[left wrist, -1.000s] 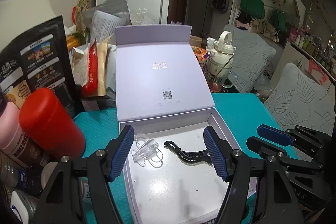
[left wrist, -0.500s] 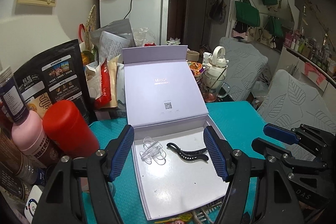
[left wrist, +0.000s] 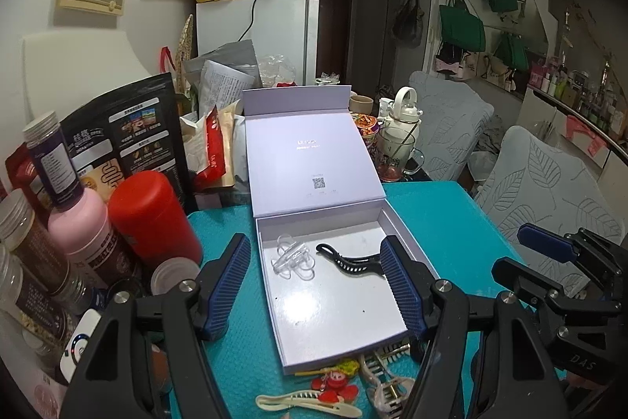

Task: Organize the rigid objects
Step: 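Withdraw both tools from the box back toward the remaining clips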

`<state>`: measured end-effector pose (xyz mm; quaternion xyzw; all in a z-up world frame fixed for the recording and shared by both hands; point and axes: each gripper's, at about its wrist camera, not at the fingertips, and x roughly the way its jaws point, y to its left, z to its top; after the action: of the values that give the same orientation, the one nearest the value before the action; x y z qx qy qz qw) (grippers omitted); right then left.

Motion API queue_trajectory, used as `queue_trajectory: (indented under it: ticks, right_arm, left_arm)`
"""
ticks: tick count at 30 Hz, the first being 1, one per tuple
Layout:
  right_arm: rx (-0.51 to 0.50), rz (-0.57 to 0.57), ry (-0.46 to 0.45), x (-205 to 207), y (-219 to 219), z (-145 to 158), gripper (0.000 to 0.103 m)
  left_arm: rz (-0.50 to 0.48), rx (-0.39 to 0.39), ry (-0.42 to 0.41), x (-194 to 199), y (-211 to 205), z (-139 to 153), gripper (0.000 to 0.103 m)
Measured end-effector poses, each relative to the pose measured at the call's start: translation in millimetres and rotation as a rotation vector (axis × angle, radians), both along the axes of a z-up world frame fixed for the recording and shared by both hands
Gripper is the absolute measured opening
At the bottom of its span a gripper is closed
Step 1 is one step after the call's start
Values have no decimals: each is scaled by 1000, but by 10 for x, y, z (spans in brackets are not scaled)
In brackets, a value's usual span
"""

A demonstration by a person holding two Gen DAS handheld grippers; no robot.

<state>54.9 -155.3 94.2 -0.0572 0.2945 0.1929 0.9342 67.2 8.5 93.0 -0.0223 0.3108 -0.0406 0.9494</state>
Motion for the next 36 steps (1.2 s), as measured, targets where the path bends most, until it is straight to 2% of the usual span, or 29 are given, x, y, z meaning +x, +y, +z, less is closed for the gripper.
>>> queue_trajectory:
  ticks: [8, 23, 31, 36]
  right_arm:
    - [22, -4, 13, -255, -10, -64, 66]
    - [12, -4, 49, -652, -3, -326, 70]
    - [16, -4, 83, -799, -34, -554, 71]
    - [25, -3, 111, -852, -44, -692, 72]
  left_arm:
    - [-8, 15, 12, -275, 3, -51, 70]
    - [6, 66, 76, -630, 6, -379, 70]
    - [-27, 52, 121, -753, 11, -593, 70]
    - [-40, 15, 159, -804, 53, -740, 70]
